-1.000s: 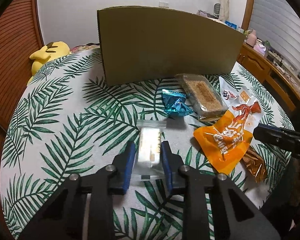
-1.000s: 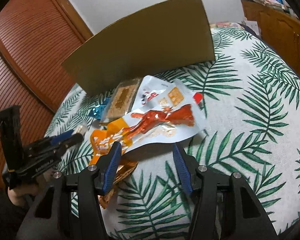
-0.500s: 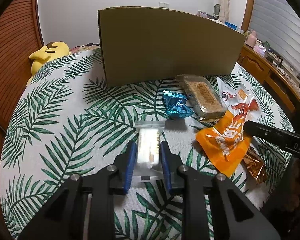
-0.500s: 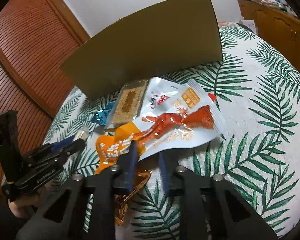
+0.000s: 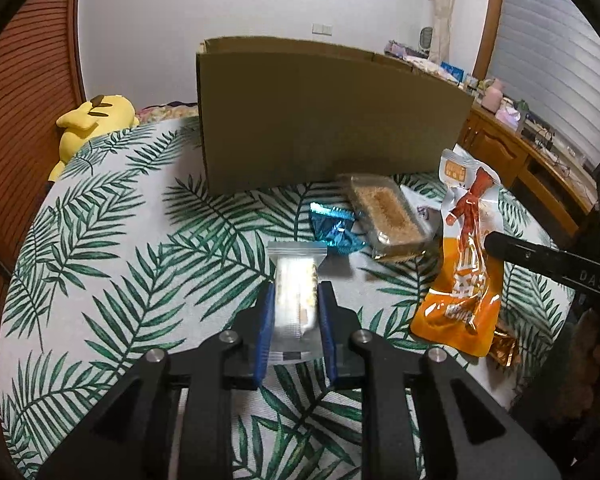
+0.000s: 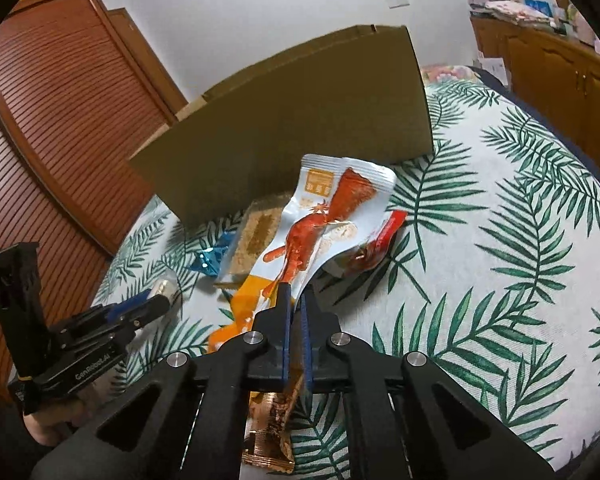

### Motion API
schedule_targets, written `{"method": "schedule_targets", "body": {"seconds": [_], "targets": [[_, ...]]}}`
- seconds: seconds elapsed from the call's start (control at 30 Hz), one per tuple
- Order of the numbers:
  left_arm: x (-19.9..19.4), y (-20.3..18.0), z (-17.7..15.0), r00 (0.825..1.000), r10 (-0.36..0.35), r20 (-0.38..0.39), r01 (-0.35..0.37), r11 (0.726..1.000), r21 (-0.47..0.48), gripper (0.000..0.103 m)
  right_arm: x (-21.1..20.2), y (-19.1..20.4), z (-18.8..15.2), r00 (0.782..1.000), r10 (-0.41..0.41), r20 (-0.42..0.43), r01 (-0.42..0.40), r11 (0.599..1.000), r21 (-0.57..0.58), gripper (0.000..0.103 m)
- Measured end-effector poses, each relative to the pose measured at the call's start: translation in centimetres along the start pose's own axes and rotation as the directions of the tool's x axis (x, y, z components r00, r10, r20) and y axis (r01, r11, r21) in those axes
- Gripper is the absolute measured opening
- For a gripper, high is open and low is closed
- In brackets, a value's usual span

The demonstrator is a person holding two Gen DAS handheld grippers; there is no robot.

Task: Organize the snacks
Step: 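Lift the cake bar with the left tool while the right tool carries the orange pouch over the box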

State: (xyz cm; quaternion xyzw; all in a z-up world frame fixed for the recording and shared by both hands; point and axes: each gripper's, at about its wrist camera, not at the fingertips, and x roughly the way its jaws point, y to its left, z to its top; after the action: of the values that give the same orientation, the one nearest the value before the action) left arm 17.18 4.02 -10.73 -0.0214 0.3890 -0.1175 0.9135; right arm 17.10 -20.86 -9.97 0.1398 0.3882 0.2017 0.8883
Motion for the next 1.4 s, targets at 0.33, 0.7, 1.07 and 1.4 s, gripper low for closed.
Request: {"method": "schedule_targets", "body": {"seconds": [0.33,0.7,1.07,1.4], "targets": [[-1.0,-0.4,0.3,1.0,0.006,0.025,-0.006,1.0,0.006,0.019,-1.0,-0.3,0.6,0.999,-0.004,0.034,0.004,1.0,0.001,0.0],[-1.9,-1.0,0.9,0.999,0.0,0.052,-0.001,1.0,0.01,0.019,-1.1,0.7,2.2,0.999,-0.004,0.054,0.007,0.998,-0.06,0.0],[-3.3,-1.7,2.4,0.995,-0.023,0.099,0.021,1.0,0.019,0.019,-2.2,1.9,4.8,0.995,-0.002,0.098,0.014,0.993,-0.119,0.0],[-4.7,-2.4,6.1,0.984,-0.055,0.168,0.047,0.998,0.051,0.019,-4.6,2.6,7.3,0.987,0.009,0.16,0.019,0.985,-0.173,0.0]]}}
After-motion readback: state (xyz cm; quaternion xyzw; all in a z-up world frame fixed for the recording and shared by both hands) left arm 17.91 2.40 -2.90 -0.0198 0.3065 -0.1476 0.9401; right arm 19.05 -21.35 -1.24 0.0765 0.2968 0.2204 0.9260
